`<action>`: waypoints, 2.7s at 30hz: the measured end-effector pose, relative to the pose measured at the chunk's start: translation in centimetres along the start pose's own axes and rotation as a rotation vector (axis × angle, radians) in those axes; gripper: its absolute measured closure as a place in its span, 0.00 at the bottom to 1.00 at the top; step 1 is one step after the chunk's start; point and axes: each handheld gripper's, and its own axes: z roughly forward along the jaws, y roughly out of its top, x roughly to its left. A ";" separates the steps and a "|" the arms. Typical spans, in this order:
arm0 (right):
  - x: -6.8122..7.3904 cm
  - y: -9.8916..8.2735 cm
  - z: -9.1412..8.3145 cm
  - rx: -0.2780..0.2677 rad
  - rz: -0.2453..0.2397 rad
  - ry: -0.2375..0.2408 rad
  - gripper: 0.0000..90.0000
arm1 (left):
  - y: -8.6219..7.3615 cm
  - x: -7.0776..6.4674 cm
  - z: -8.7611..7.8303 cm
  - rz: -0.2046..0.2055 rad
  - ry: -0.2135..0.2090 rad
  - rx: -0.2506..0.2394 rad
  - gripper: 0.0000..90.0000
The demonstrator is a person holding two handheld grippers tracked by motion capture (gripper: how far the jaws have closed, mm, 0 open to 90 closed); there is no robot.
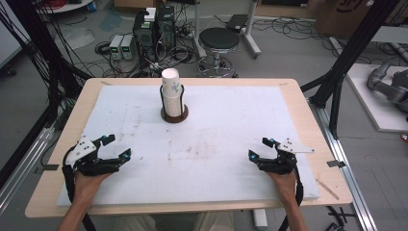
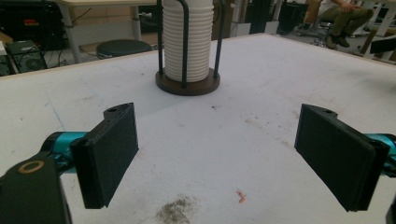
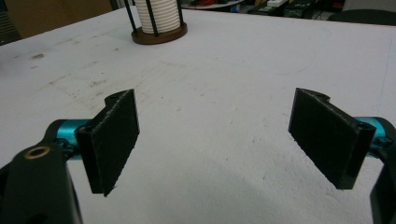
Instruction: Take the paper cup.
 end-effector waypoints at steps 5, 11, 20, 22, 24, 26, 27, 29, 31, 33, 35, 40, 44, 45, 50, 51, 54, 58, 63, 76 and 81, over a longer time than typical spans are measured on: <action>0.0 0.0 0.0 0.002 0.002 -0.002 0.18 | 2.3 0.3 0.2 0.021 -0.012 0.024 0.14; 0.0 0.0 0.1 0.003 -0.007 -0.002 0.18 | 5.9 0.8 0.9 0.053 -0.034 0.059 0.14; 0.0 0.0 0.0 0.002 0.001 0.002 0.18 | 10.4 2.1 2.6 0.067 -0.062 0.081 0.14; 0.0 0.0 0.0 0.002 0.001 0.002 0.18 | 11.2 2.4 3.0 0.062 -0.073 0.085 0.14; -0.1 0.0 0.0 0.001 0.002 0.002 0.18 | 12.2 2.7 3.5 0.064 -0.080 0.093 0.14; -0.1 0.0 0.0 0.001 0.003 0.002 0.18 | 13.0 2.9 4.0 0.073 -0.085 0.098 0.14; -0.1 0.0 0.0 0.001 0.004 0.002 0.18 | 13.4 3.0 4.3 0.072 -0.091 0.097 0.14; -0.1 0.0 0.0 0.002 0.003 0.002 0.18 | 14.0 3.2 4.8 0.075 -0.102 0.105 0.14; -0.1 0.0 0.0 0.002 0.003 0.001 0.18 | 14.7 3.3 5.3 0.082 -0.109 0.115 0.14; -0.1 0.0 0.0 0.002 0.003 0.000 0.18 | 15.1 3.4 5.8 0.080 -0.125 0.117 0.14; 0.0 0.0 0.0 0.003 0.003 -0.001 0.18 | 15.7 3.7 6.4 0.087 -0.133 0.139 0.15; 0.0 0.0 0.0 0.003 0.000 -0.003 0.18 | 17.5 4.4 7.8 0.093 -0.148 0.164 0.14; 0.0 0.0 0.0 0.000 0.002 -0.003 0.18 | 19.5 4.8 8.8 0.122 -0.163 0.182 0.15; 0.0 0.0 0.0 0.000 0.003 -0.002 0.18 | 19.9 4.8 9.0 0.127 -0.167 0.185 0.15; 0.0 0.0 0.0 0.002 0.002 -0.002 0.18 | 21.9 4.9 10.3 0.166 -0.187 0.208 0.15; 0.0 0.0 0.0 0.002 0.003 -0.001 0.18 | 22.2 5.0 10.6 0.169 -0.193 0.219 0.15; 0.0 0.0 0.0 0.002 0.003 -0.002 0.18 | 23.0 5.1 11.4 0.195 -0.202 0.248 0.15; 0.0 0.0 0.0 -0.001 0.001 -0.003 0.18 | 23.8 5.5 12.4 0.208 -0.210 0.289 0.15; 0.0 0.0 0.0 -0.001 0.005 -0.005 0.18 | 25.0 6.0 13.6 0.241 -0.231 0.359 0.15; 0.0 0.0 0.0 0.001 0.012 -0.004 0.18 | 25.8 5.6 17.7 0.324 -0.263 0.523 0.15; -0.1 0.0 0.0 -0.004 0.010 -0.003 0.18 | 26.0 5.0 19.4 0.374 -0.259 0.597 0.15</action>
